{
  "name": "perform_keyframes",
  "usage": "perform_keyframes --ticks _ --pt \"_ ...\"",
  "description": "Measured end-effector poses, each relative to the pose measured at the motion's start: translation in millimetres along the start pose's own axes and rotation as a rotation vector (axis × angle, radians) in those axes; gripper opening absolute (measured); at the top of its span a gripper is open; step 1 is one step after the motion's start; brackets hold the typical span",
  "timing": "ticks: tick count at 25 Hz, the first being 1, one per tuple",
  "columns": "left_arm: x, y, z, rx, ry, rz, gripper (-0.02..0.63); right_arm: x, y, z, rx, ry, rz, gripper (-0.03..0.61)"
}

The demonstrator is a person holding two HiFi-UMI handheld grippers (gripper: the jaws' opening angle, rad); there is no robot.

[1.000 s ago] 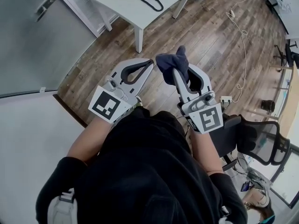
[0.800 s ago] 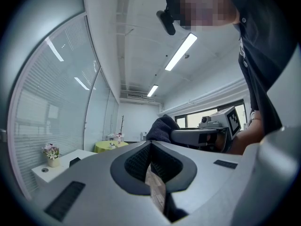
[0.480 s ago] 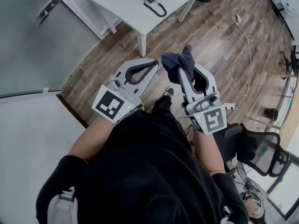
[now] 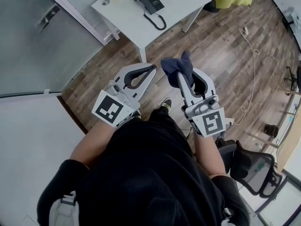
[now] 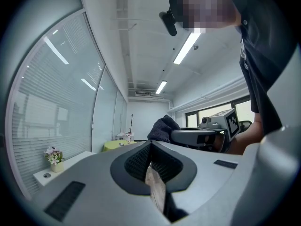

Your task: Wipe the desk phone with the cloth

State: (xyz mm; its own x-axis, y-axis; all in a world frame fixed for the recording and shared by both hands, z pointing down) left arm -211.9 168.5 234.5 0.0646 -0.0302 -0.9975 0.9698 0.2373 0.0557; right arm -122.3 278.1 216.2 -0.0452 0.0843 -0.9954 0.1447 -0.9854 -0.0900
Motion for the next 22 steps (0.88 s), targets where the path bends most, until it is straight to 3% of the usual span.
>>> perform_keyframes --ticks 8,22 --pt "3.7 52.3 14.1 0.043 0.013 -0.001 0.011 -3.1 12.7 -57.0 0.029 0.014 0.004 0.091" --pt "7.3 122.2 0.5 0.110 0.036 0.027 0.011 -11.8 -0.4 -132.4 0.086 0.008 0.006 0.091"
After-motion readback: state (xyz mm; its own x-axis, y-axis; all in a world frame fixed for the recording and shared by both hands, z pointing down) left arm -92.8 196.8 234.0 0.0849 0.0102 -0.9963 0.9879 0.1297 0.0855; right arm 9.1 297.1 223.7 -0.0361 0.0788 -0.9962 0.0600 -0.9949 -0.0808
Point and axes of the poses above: the fingertips, and each gripper's own axes: y forward along the fingers, z to its left, x out of its top, the point moved 5 cm from there along -y, backward along the fingers, and after that the axes turned 5 degrees about -x, right-handed, at the moved point
